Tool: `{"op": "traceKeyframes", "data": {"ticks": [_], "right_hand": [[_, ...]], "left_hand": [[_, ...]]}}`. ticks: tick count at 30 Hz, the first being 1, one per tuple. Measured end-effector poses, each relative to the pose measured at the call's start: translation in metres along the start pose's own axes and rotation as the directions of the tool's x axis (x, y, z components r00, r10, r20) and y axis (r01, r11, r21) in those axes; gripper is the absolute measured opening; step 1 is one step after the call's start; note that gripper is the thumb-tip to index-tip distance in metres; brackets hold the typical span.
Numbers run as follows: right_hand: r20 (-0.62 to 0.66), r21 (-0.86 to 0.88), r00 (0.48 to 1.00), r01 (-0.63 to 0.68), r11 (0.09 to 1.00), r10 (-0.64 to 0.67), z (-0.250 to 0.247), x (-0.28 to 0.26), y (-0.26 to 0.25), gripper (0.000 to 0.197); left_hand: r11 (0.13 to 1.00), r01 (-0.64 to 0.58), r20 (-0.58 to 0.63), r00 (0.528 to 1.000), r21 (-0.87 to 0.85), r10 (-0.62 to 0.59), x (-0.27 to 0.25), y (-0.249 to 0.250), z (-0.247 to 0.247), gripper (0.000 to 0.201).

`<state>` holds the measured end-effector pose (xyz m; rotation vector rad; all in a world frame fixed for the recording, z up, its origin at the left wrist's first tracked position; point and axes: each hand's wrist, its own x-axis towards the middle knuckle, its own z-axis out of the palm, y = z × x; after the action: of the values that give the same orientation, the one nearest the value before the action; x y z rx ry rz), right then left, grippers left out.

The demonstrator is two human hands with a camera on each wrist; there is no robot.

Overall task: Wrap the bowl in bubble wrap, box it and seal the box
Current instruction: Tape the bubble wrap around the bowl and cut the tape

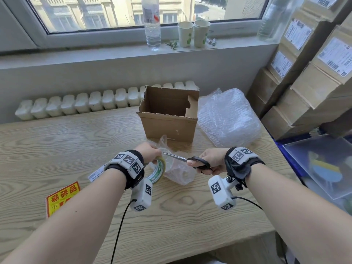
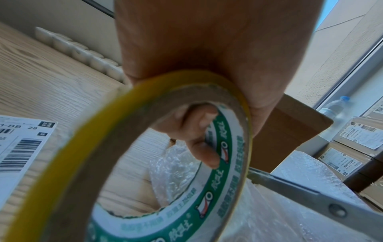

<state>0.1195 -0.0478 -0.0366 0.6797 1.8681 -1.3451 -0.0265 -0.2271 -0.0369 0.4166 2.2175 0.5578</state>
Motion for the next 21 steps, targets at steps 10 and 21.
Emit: {"op": "traceKeyframes", "data": {"ticks": [10,21], "right_hand": [[-0.021,0.066,1.0,0.009,0.998,-0.007,-0.004,-0.005,0.001,0.054],[0.053,0.066,0.998,-0.018,0.998,0.014,0.008,0.0,-0.006,0.061]], "left_hand": [[0.995,0.008,0.006,1.0,0.096,-0.008,0.0,0.006,0.001,0.021],[0.998,-0.02,0.026,1.0,0.057,0.018,-0.003,0.004,0.0,0.019]]}}
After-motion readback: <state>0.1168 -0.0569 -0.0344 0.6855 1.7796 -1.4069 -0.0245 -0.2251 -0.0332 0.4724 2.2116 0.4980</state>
